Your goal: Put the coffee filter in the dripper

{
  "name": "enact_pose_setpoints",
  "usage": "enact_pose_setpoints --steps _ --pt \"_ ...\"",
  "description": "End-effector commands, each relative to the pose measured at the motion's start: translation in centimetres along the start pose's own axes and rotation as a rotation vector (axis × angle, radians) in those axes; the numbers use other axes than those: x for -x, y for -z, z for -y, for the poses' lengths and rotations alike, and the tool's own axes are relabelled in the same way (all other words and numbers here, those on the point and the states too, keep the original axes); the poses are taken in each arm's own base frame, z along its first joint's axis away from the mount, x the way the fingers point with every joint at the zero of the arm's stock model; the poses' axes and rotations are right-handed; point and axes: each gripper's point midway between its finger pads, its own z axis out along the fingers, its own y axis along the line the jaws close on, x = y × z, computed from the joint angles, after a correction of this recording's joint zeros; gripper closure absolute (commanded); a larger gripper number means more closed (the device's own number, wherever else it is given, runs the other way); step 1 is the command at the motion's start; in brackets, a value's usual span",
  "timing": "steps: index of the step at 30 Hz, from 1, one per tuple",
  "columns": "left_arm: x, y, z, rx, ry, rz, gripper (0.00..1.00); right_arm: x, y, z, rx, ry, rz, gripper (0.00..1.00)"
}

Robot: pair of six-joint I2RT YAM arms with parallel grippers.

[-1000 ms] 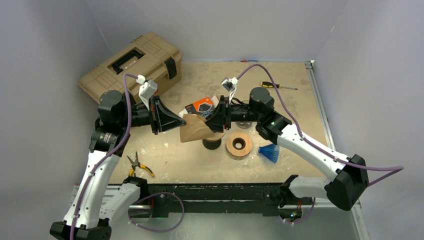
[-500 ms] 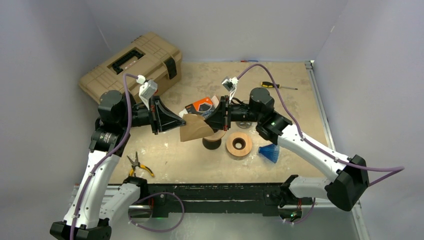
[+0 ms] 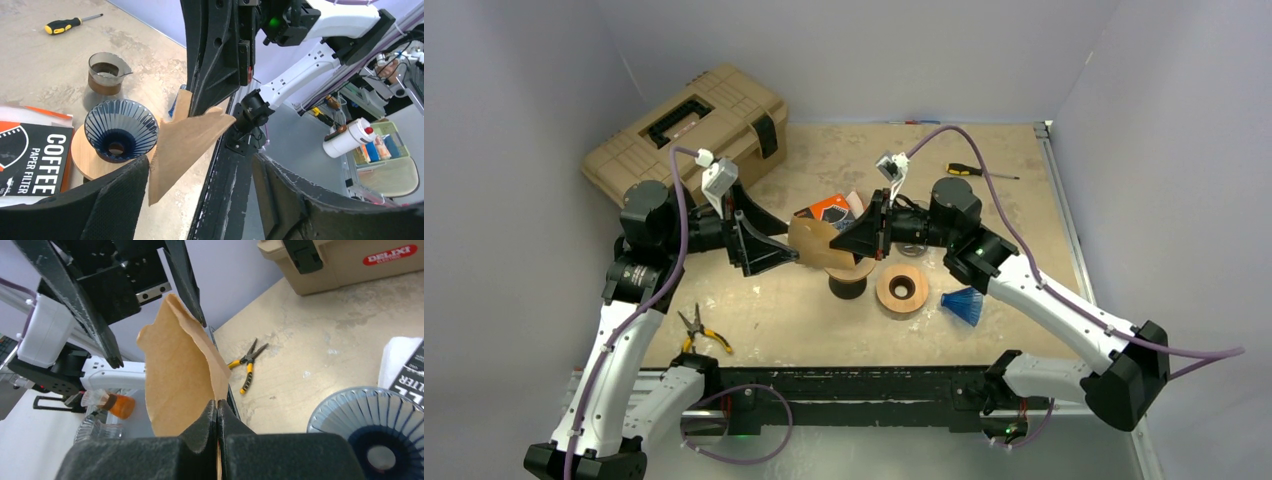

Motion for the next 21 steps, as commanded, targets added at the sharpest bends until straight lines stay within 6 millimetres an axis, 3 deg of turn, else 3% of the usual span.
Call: enact_pose_setpoints --steps 1,9,16,21 --pt "0.9 0.2 -0.8 0.075 -0.029 0.030 0.22 2.4 0.8 -0.7 -0.049 0.063 0.068 1.00" --pt "2.4 1.2 -3.9 0.313 -0.007 0.078 0.08 4.2 2.3 0.7 -0.207 0.086 0.146 1.00" --pt "1.3 1.7 -8.1 0.497 0.119 0.023 0.07 5.0 3.7 2.2 -0.339 0.091 0.182 1.00" --pt "0.6 3.8 -11.7 0.738 0.191 0.038 0.01 5.1 4.1 3.8 -0.440 0.069 0.187 1.00"
